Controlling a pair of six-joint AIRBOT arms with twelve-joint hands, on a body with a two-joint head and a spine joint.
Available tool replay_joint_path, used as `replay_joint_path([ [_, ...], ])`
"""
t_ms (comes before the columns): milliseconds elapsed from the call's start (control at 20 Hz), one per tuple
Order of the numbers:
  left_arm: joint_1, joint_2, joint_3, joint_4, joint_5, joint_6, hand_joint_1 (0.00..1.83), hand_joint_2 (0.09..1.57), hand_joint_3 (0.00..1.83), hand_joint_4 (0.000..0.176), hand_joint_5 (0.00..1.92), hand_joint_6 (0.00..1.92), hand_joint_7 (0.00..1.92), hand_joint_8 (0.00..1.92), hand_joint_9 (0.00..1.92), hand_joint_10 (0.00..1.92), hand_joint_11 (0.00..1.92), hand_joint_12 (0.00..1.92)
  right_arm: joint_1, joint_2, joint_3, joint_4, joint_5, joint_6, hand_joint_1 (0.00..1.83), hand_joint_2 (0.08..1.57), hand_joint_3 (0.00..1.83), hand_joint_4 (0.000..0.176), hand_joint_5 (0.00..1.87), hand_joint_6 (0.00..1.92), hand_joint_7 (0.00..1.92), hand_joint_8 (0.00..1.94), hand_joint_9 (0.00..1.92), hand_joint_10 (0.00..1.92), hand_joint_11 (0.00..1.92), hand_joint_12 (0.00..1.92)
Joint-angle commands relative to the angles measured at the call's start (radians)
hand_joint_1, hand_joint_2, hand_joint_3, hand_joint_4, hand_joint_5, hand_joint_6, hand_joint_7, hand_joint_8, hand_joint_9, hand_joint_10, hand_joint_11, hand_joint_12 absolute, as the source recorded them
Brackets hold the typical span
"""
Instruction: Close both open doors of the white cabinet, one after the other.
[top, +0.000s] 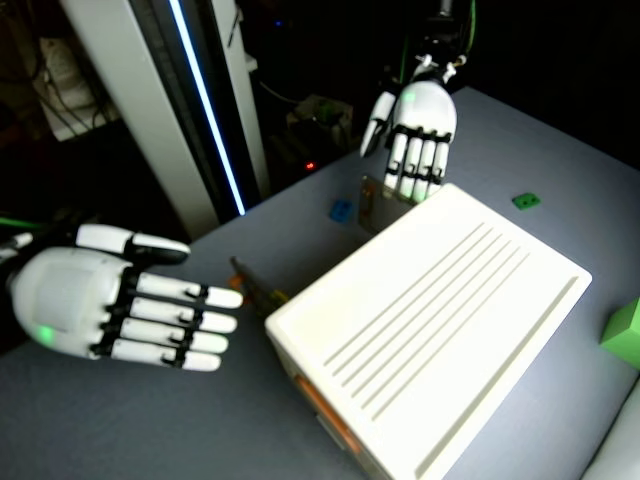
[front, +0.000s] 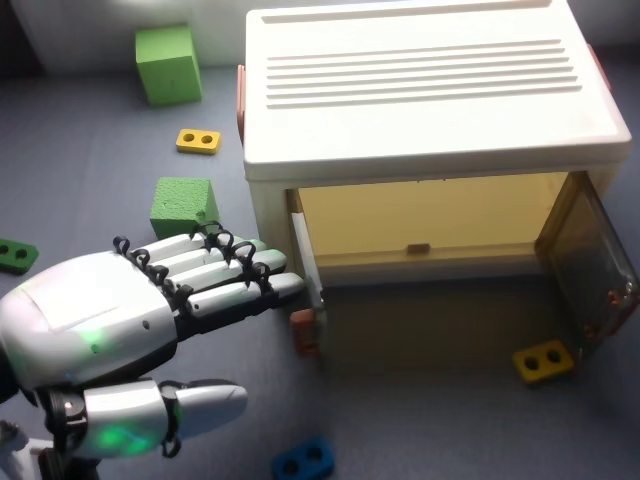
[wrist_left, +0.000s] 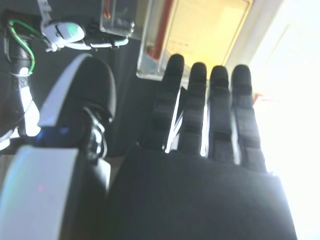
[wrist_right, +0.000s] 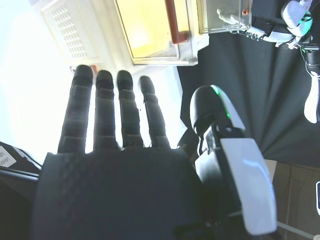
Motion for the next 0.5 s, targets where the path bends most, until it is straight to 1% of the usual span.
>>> replay_joint_path([
  [0,-0.016,-0.006,0.001,0.000,-0.116,-0.009,0.00,1.46,0.00,0.000,0.08,0.01,0.03,0.00,0.04,0.00,0.00,0.26,0.004,0.002,0.005,0.023,0.119,0.005,0.13,1.44,0.00,0.033,0.16,0.00,0.16,0.00,0.13,0.00,0.17,0.00],
  [50,-0.022,-0.011,0.004,0.004,-0.115,-0.011,0.00,1.46,0.00,0.000,0.08,0.01,0.02,0.00,0.03,0.00,0.00,0.24,0.004,0.002,0.005,0.023,0.119,0.005,0.13,1.44,0.00,0.037,0.16,0.00,0.16,0.00,0.13,0.00,0.17,0.00],
  [100,-0.029,-0.015,0.007,0.007,-0.113,-0.011,0.00,1.46,0.00,0.000,0.08,0.00,0.04,0.00,0.05,0.00,0.00,0.29,0.004,0.002,0.005,0.023,0.119,0.005,0.15,1.44,0.00,0.034,0.17,0.00,0.17,0.00,0.14,0.00,0.18,0.00],
  [150,-0.034,-0.017,0.009,0.010,-0.111,-0.011,0.00,1.46,0.00,0.000,0.08,0.00,0.04,0.00,0.05,0.00,0.00,0.29,0.004,0.002,0.005,0.023,0.119,0.005,0.15,1.44,0.00,0.034,0.17,0.00,0.17,0.00,0.14,0.00,0.18,0.00],
  [200,-0.039,-0.020,0.011,0.012,-0.111,-0.012,0.00,1.46,0.00,0.000,0.08,0.00,0.04,0.00,0.05,0.00,0.00,0.29,0.004,0.002,0.006,0.023,0.119,0.005,0.15,1.44,0.00,0.028,0.17,0.00,0.17,0.00,0.14,0.00,0.17,0.00],
  [250,-0.043,-0.023,0.013,0.016,-0.110,-0.013,0.00,1.46,0.00,0.000,0.09,0.00,0.04,0.00,0.05,0.00,0.00,0.26,0.004,0.002,0.006,0.023,0.119,0.005,0.13,1.43,0.00,0.036,0.17,0.00,0.17,0.00,0.14,0.00,0.17,0.00],
  [300,-0.048,-0.025,0.015,0.020,-0.109,-0.014,0.00,1.47,0.00,0.000,0.10,0.00,0.06,0.00,0.06,0.00,0.00,0.28,0.004,0.002,0.006,0.023,0.119,0.005,0.10,1.43,0.00,0.036,0.16,0.00,0.17,0.00,0.14,0.00,0.18,0.00],
  [350,-0.054,-0.027,0.016,0.026,-0.106,-0.017,0.00,1.47,0.00,0.000,0.11,0.00,0.07,0.00,0.07,0.00,0.00,0.32,0.004,0.002,0.006,0.023,0.119,0.005,0.10,1.43,0.00,0.026,0.16,0.00,0.17,0.00,0.14,0.00,0.17,0.00],
  [400,-0.063,-0.032,0.020,0.034,-0.100,-0.020,0.00,1.46,0.00,0.000,0.11,0.00,0.07,0.00,0.07,0.00,0.00,0.32,0.004,0.002,0.006,0.023,0.119,0.005,0.11,1.43,0.00,0.028,0.17,0.00,0.17,0.00,0.14,0.00,0.17,0.00],
  [450,-0.069,-0.038,0.024,0.039,-0.095,-0.023,0.00,1.46,0.00,0.000,0.12,0.01,0.08,0.00,0.07,0.00,0.00,0.34,0.004,0.002,0.006,0.023,0.119,0.005,0.14,1.44,0.00,0.021,0.17,0.00,0.17,0.00,0.15,0.00,0.18,0.00],
])
